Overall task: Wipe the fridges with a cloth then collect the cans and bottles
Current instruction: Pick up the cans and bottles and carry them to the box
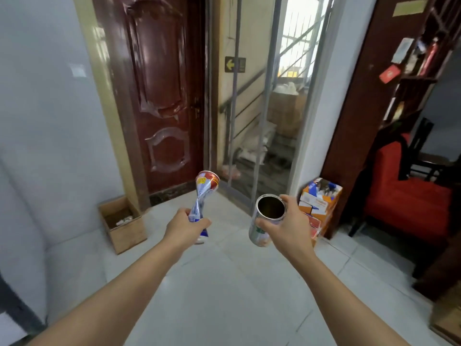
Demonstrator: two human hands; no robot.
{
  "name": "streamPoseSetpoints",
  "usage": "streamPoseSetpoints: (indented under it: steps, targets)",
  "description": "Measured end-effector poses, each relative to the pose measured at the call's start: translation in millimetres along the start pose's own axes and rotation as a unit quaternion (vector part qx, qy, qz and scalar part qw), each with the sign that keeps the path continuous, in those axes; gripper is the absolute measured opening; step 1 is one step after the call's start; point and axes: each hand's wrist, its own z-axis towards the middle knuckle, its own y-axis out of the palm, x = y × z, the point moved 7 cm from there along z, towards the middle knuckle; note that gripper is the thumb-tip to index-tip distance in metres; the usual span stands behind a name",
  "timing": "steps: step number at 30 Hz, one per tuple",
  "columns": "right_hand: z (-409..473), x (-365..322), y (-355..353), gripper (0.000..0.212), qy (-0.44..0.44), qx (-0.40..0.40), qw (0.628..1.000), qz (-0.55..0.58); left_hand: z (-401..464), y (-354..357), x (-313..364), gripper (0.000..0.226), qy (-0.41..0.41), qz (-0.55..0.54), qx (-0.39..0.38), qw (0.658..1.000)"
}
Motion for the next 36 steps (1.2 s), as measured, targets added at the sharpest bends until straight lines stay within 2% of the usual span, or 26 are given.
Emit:
streamPoseSetpoints:
  steps: [10, 23, 28, 36]
  targets:
    - [207, 33, 71, 0.072, -0.039, -0.074, 0.996, 0.024, 155, 48, 32, 0.039, -0.053, 0.040, 0.070, 0.995]
    - [466, 43, 183, 0.079, -0.054, -0.080, 0.995, 0.021, 429, 69, 86, 0.038, -0.041, 0.044, 0.109, 0.992]
    - [556, 42, 246, 0.079, -0.070, -0.098, 0.993, 0.022, 515, 74, 95, 0.036, -0.043, 0.037, 0.133, 0.989]
    - [719, 31, 385, 0.083, -0.110, -0.174, 0.978, 0.029, 655, 47, 100, 0.039, -0.088, 0.001, 0.239, 0.967]
